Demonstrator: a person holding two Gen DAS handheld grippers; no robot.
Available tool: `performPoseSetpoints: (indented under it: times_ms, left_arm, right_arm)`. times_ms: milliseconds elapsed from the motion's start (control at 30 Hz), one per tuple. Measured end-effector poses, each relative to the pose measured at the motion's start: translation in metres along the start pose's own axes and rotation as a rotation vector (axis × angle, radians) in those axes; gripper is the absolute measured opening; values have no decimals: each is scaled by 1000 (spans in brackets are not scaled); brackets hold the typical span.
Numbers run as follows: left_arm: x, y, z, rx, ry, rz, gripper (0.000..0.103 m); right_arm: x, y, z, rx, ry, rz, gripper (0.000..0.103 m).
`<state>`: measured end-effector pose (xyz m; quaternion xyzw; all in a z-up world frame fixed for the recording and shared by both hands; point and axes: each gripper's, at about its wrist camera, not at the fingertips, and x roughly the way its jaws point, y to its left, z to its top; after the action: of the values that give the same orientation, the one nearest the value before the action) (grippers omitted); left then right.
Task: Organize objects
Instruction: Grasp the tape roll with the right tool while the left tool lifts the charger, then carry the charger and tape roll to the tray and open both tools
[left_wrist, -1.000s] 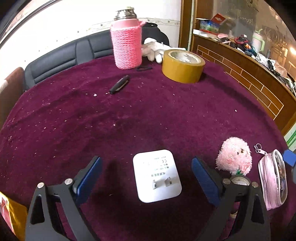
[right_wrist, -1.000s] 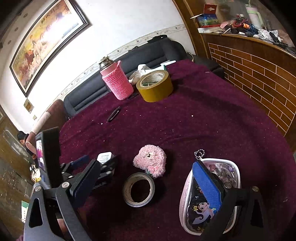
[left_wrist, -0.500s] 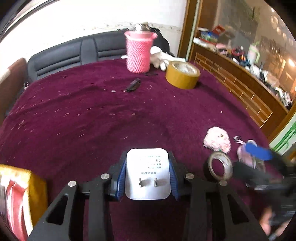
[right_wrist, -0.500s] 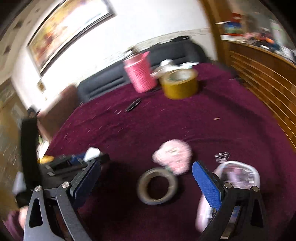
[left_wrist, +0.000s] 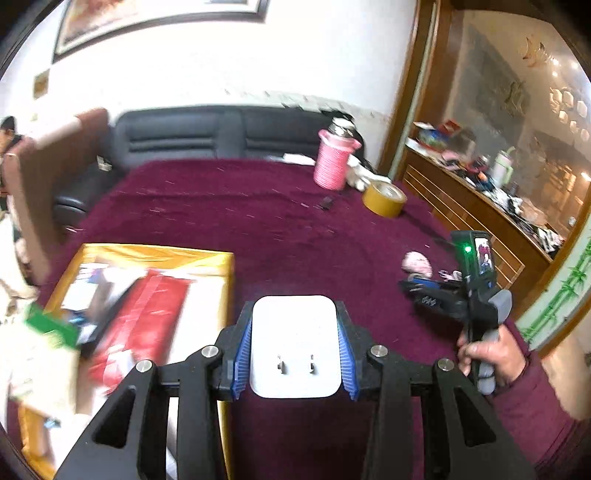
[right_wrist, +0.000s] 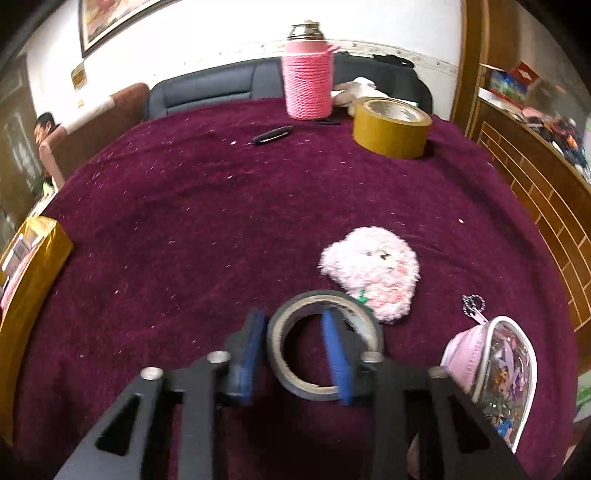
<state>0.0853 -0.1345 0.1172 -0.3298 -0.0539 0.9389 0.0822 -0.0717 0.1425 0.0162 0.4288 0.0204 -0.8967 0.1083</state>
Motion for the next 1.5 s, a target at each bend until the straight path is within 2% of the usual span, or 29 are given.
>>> performPoseSetpoints:
  times_ms: [67, 167, 333, 367, 400, 567, 700, 800, 933, 1133, 1167, 1300, 1433, 1500]
  left_arm:
    - [-21, 13, -11, -14, -27, 33, 39]
    - [-50, 32, -27, -39, -66, 78, 39]
    - [-78, 70, -48, -103, -84, 116, 39]
    - [-82, 78, -51, -116, -88, 122, 37]
    - [-85, 85, -54, -131, -91, 123, 27]
    - [-96, 108, -65, -174, -106, 124, 21]
    - [-93, 120, -73, -206, -106, 109, 21]
    - [-95, 132, -78, -260, -100, 77, 21]
    - [-99, 139, -83, -260, -91, 107, 21]
    - [-101, 139, -94, -232, -86, 122, 37]
    - [-103, 138, -95, -228, -90, 119, 43]
    - [-110, 143, -99, -227, -116, 118, 56]
    - [-118, 160, -103, -270, -141, 116, 59]
    - [-123, 171, -103, -300, -161, 133, 65]
  right_arm:
    - [-2, 0, -1, 9, -5, -12, 15]
    - [-9, 0, 0, 26, -42, -23, 12]
    - [-33, 7, -4, 99, -99, 86, 12]
    - [-43, 13, -6, 103, -113, 124, 12]
    - [-50, 19, -9, 103, -122, 153, 12]
    - [-86, 59, -15, 67, -152, 273, 13]
    - [-102, 101, -13, -11, -152, 335, 13]
    - [-108, 134, -15, -59, -134, 401, 13]
    - [-113, 186, -22, -136, -96, 509, 13]
    - [-105, 257, -33, -222, 17, 645, 14]
    - [-102, 269, -35, -239, 34, 649, 14]
    - [-83, 312, -44, -325, 91, 597, 14]
    - [-67, 335, -50, -381, 131, 531, 14]
    - [-59, 343, -51, -395, 150, 517, 14]
